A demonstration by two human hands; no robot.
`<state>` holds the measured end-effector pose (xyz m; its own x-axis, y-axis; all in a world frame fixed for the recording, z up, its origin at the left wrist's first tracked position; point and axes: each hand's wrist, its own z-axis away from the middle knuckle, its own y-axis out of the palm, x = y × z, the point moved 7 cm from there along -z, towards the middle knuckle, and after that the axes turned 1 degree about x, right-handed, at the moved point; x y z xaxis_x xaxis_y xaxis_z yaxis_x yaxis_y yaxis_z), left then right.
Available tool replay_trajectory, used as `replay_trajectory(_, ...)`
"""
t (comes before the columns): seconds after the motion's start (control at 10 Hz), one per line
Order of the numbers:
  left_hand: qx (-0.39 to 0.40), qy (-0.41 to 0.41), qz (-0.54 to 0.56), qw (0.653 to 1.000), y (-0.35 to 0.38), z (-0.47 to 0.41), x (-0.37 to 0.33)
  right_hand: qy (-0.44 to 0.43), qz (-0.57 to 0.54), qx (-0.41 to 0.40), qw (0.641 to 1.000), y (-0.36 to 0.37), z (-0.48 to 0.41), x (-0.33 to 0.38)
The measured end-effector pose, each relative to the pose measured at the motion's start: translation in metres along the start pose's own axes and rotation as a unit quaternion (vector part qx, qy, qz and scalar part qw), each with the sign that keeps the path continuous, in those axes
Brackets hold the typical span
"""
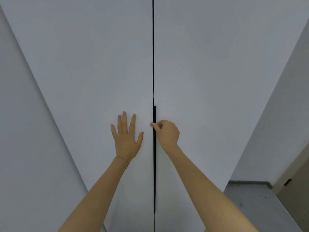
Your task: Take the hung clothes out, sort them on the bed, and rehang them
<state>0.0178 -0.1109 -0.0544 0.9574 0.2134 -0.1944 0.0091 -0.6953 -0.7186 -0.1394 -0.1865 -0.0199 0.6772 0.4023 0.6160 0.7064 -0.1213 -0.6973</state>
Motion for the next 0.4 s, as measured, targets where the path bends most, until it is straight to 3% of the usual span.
replay_trajectory(0.2,0.056,0.033,-0.033,0.997,-0.016,0.023,0.003,-0.006,-0.013,0.015,1.000,-0.012,0.046,-0.009)
replay_trajectory(0.4,0.121,0.033,-0.026,0.992,-0.053,0.054,0.009,-0.026,0.084,0.037,0.995,-0.030,0.098,-0.010)
